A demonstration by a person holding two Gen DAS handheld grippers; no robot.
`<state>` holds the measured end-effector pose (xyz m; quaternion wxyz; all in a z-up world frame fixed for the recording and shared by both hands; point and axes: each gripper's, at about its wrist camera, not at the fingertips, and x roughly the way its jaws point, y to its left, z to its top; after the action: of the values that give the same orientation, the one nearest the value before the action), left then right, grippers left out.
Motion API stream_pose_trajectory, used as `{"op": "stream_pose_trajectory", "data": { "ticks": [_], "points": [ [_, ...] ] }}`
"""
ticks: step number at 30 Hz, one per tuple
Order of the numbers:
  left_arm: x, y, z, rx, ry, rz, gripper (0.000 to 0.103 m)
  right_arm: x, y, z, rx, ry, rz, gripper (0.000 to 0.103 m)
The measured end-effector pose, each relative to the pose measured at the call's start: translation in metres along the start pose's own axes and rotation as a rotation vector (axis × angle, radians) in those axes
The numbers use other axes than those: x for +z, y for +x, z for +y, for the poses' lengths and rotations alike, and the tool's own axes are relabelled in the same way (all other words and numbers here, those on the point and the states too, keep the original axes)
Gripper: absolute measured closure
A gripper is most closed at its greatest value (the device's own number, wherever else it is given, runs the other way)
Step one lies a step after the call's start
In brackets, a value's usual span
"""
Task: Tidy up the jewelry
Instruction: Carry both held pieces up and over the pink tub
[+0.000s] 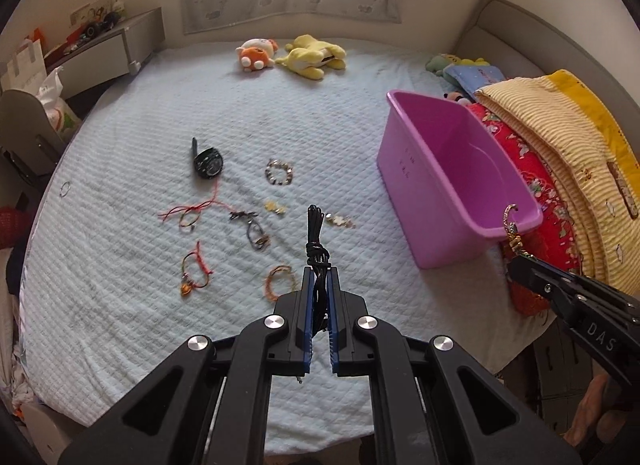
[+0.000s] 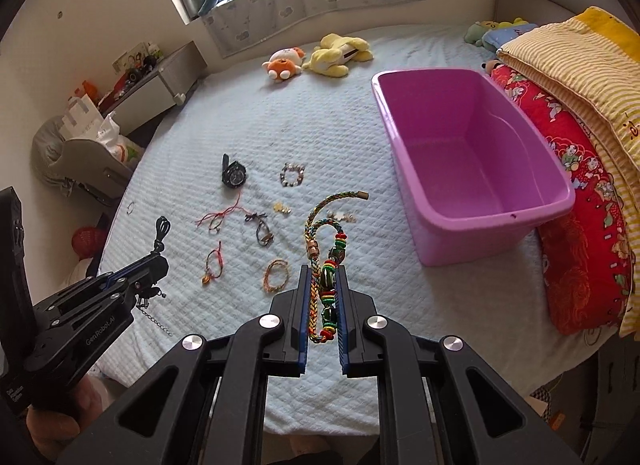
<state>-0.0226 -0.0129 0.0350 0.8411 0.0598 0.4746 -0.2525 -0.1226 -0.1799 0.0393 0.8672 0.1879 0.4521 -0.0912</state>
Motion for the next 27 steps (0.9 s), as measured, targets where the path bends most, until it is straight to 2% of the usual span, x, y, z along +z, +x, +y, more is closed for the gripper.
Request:
{"op": "stream_pose_trajectory", "data": {
  "ticks": [6,9,13,16,20,24,27],
  "points": [
    [0.056,0.028,-0.079,-0.018,-0.007,-0.008,0.096,0.062,0.003,-0.072,0.016,-0.027,0.0,0.092],
    [0.078,0.051,-0.116,-0.027,-0.01,0.024,0.096,0.09,0.01,-0.112,0.026,-0.03,0.013,0.092],
    [0.102,0.088,-0.156,-0.034,-0.034,0.09,0.096,0.12,0.033,-0.158,0.045,-0.034,0.077,0.092],
    [0.114,0.114,-0.175,-0.024,-0.059,0.126,0.096,0.137,0.053,-0.181,0.051,-0.045,0.126,0.092],
    [0.127,0.144,-0.194,0.0,-0.043,0.175,0.096,0.148,0.076,-0.202,0.051,-0.05,0.168,0.092],
    [0.135,0.168,-0.205,-0.01,-0.035,0.221,0.096,0.156,0.094,-0.214,0.06,-0.049,0.213,0.092],
    [0.137,0.184,-0.208,0.011,-0.037,0.265,0.095,0.16,0.103,-0.217,0.061,-0.066,0.233,0.092]
  ]
}}
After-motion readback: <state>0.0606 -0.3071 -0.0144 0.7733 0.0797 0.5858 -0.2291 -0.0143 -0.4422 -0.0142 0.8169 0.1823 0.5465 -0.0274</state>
